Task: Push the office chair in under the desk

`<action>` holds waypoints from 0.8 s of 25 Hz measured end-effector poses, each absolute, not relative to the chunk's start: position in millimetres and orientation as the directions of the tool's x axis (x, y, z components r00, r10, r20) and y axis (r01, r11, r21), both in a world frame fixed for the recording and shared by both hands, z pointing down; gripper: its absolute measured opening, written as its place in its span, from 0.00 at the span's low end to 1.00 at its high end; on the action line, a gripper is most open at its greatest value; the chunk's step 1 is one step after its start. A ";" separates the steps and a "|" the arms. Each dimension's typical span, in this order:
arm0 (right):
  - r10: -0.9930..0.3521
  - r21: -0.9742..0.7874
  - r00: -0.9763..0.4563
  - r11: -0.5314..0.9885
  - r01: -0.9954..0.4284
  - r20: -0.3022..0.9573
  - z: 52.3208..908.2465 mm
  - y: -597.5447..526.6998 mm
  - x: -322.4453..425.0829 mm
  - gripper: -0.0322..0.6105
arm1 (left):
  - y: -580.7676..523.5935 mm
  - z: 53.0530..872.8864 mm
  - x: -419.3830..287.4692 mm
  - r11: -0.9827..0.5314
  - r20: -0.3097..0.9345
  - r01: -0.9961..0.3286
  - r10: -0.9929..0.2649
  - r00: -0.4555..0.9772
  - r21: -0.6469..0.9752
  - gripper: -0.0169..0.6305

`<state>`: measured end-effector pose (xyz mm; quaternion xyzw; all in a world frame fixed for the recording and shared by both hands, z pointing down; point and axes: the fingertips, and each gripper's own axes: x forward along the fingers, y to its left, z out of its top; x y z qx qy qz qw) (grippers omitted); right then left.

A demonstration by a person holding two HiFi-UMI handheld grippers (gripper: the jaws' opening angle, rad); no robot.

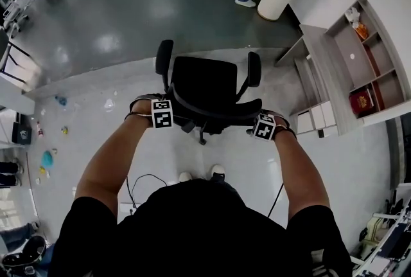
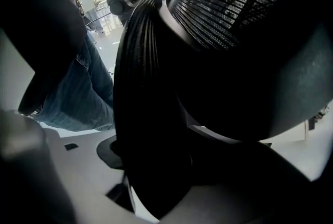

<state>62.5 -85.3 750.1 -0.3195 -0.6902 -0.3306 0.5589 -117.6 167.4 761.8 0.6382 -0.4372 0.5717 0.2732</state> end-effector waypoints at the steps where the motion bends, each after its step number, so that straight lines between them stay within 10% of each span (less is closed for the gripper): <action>1: 0.070 0.098 -0.172 0.588 0.803 0.983 749.9 -86.6 68.0 0.49 | 163.6 761.0 -115.5 -0.480 0.969 -0.864 -0.247 -0.033 -0.152 0.32; 20: 0.023 0.137 -0.248 0.783 0.607 0.968 744.0 -137.6 144.2 0.51 | 62.1 757.2 -88.4 -0.678 0.966 -0.719 -0.254 0.038 -0.150 0.32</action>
